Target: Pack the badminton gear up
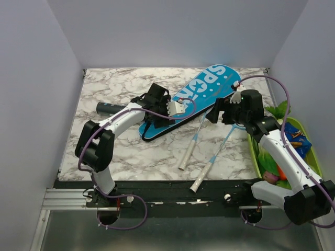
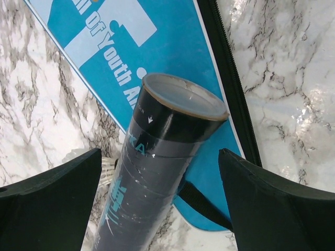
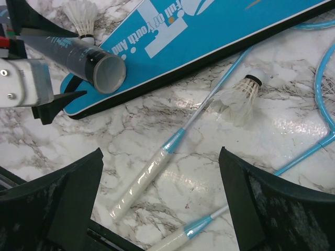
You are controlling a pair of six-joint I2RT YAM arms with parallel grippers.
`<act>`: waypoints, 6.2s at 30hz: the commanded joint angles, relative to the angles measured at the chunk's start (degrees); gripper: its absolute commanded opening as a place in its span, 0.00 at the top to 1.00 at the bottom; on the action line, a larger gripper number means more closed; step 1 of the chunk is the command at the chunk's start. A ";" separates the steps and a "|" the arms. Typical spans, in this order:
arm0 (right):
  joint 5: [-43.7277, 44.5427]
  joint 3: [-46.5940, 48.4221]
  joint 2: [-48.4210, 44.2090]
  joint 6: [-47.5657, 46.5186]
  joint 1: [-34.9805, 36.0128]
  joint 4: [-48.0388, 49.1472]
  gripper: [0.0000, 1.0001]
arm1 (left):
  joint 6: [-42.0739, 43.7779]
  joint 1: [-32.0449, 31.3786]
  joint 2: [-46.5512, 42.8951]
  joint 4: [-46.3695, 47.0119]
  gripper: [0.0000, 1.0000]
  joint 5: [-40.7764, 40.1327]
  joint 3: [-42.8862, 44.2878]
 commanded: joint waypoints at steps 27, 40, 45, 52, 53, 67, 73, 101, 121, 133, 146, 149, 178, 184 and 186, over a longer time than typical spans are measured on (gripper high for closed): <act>-3.86 -0.04 3.93 1.40 1.44 1.54 0.00 | 2.49 3.43 10.47 0.85 0.16 2.54 3.39; -4.47 2.07 2.61 0.88 1.71 -0.57 0.00 | -5.24 3.43 6.43 0.67 0.65 -3.09 4.89; -5.17 3.56 1.12 0.79 1.79 -2.59 0.00 | -11.93 1.77 -1.56 4.88 0.76 -3.34 -0.20; -7.02 5.32 -3.10 1.14 1.79 -6.81 0.00 | -20.97 -2.72 -8.77 1.03 0.96 -5.47 -1.26; -7.72 5.67 -3.97 1.05 1.88 -7.25 0.00 | -22.12 -3.42 -10.78 0.67 0.97 -4.94 -2.05; -20.63 6.90 -9.00 0.70 2.76 -12.00 0.03 | -43.30 -7.29 -26.62 -0.12 1.00 0.60 -14.35; -26.26 7.69 -6.27 2.37 6.45 -8.49 0.08 | -47.00 -8.44 -35.66 8.66 1.00 5.86 -24.19; -28.99 13.85 12.45 6.41 20.16 1.01 0.59 | -46.12 -8.96 -48.85 21.94 1.00 14.67 -37.91; -30.66 13.76 15.79 8.26 22.97 3.91 0.66 | -47.00 -9.05 -50.79 23.70 1.00 14.14 -39.32; -31.98 14.46 16.41 8.79 23.59 4.61 0.80 | -46.92 -9.05 -51.58 24.14 1.00 13.26 -39.58; -34.62 13.76 14.04 10.02 23.59 6.72 1.00 | -48.76 -9.05 -55.36 27.65 1.00 14.05 -41.43; -34.62 13.32 12.90 9.76 23.59 6.81 0.99 | -49.02 -9.14 -55.98 28.18 1.00 14.49 -41.87; -2.82 10.51 3.23 1.67 18.76 -8.21 0.99 | -48.23 -10.20 -57.21 26.25 1.00 10.81 -41.52; 4.40 5.68 5.33 3.07 17.79 -9.27 0.99 | -48.85 -10.28 -57.65 24.31 1.00 8.08 -40.11; 7.82 2.62 6.21 4.12 17.79 -8.58 1.00 | -49.90 -10.28 -57.21 23.61 1.00 7.02 -39.50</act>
